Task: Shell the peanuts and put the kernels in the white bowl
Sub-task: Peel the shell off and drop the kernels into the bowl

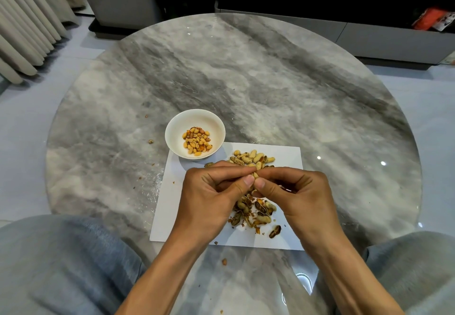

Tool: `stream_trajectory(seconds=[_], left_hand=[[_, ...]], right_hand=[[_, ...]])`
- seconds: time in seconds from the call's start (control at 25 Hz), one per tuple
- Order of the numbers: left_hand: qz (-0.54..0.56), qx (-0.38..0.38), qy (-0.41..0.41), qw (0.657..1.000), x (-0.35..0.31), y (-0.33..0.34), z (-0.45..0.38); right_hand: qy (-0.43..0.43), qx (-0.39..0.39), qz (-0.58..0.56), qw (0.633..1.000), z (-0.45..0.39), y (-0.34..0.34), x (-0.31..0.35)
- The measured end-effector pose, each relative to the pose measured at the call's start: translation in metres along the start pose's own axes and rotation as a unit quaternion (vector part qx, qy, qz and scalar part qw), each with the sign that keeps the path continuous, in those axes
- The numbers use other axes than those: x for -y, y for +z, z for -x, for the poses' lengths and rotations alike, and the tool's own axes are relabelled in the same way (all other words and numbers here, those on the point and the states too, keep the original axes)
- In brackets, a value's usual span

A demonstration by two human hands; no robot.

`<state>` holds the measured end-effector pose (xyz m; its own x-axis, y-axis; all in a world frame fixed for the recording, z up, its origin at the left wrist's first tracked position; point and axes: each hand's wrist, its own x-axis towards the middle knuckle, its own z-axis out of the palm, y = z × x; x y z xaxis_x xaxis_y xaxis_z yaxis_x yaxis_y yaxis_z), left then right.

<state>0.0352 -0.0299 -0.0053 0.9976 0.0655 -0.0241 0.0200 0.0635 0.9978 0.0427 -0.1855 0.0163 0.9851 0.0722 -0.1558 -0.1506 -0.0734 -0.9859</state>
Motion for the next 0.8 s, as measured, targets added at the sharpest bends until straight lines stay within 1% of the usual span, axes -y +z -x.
stream_trajectory(seconds=[0.16,0.24,0.32,0.4,0.6,0.72,0.8], left_hand=[[-0.005,-0.038,0.021,0.999,0.002,0.005,0.002],[-0.019,-0.029,0.038,0.999,0.002,0.003,0.001],[-0.063,-0.007,0.073,0.995,0.001,0.001,0.000],[-0.087,-0.002,0.092,0.992,0.001,0.001,0.000],[-0.069,-0.026,0.079,0.994,0.005,0.006,0.001],[-0.013,-0.051,0.053,0.997,0.005,0.012,0.003],[0.013,-0.060,0.041,0.997,0.005,0.014,0.004]], right_hand=[[0.021,-0.041,-0.054,0.997,0.003,0.009,-0.002],[0.037,-0.039,-0.071,0.996,0.003,0.009,-0.002],[0.044,-0.029,-0.072,0.996,0.002,0.008,-0.002],[0.045,-0.044,-0.073,0.995,0.002,0.009,-0.002],[0.018,-0.100,-0.066,0.993,0.006,0.020,-0.005],[0.035,-0.131,-0.095,0.986,0.006,0.026,-0.007],[0.051,-0.137,-0.125,0.981,0.005,0.027,-0.008]])
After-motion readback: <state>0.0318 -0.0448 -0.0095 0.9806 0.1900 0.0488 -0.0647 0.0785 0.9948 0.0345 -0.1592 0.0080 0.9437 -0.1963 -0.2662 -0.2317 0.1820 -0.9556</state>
